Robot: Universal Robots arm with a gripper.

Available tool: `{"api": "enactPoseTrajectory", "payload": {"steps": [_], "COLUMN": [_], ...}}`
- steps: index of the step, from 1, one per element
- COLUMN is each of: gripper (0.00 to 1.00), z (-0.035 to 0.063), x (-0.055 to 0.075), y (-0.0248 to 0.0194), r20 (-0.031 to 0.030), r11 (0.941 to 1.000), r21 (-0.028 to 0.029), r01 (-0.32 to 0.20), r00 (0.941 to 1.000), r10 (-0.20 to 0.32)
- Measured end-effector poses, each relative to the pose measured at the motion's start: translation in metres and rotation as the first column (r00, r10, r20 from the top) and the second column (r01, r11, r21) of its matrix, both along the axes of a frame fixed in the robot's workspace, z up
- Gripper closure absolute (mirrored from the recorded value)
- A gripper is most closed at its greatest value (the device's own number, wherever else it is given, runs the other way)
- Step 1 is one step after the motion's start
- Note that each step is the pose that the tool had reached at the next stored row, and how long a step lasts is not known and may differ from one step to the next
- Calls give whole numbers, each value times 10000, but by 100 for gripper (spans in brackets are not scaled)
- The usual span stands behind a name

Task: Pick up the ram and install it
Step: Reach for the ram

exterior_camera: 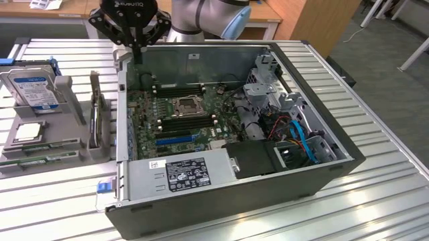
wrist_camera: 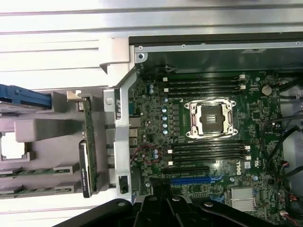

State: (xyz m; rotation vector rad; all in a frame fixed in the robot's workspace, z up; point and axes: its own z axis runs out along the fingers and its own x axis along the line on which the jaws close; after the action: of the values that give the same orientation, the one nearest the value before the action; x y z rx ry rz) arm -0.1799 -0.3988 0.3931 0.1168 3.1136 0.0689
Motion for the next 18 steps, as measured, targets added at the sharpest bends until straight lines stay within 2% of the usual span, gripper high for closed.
{"api": "enactPoseTrajectory", "payload": {"steps": [18], "gripper": [90], "z": [-6], "x": [-352], "y": [0], "r20": [0], "r11": [10000], "r21": [0], "r01": [-1], "r00": [10000], "r10": [1]}}
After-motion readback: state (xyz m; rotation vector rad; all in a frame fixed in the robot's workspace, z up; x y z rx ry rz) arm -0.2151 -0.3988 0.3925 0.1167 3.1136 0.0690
